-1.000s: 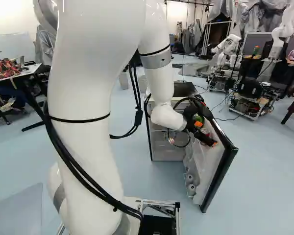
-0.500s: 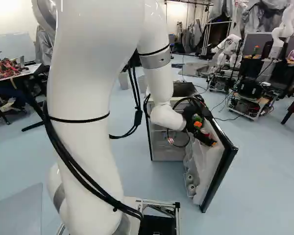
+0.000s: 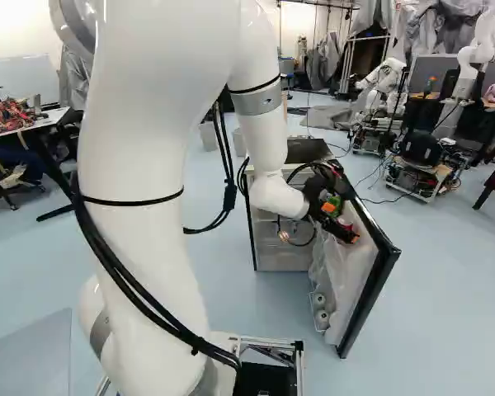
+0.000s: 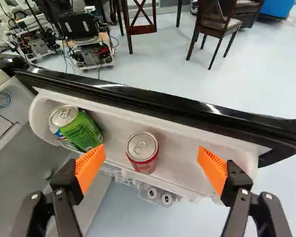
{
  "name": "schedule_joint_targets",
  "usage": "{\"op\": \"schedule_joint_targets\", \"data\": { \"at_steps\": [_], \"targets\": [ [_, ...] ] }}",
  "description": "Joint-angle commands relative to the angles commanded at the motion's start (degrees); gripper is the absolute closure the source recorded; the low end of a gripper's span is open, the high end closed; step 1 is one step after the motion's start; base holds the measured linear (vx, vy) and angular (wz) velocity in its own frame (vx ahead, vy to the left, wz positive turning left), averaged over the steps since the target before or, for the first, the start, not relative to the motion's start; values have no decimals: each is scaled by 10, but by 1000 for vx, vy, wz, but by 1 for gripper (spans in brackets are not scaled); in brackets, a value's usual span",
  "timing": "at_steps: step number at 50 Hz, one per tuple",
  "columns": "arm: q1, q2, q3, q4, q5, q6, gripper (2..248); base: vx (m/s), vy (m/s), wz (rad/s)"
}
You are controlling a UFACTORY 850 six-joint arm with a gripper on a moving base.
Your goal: Grab a drink from the fridge
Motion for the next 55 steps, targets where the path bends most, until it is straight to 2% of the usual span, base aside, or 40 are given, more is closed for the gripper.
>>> {"op": "schedule_joint_targets", "data": {
  "at_steps": [13,30,55],
  "targets": [
    [2,-24,-10,0,0,0,3,0,0,0],
    [3,-27,-10,2,0,0,3,0,0,0],
    [23,-18,2,54,2,0,3,0,0,0]
  ]
}}
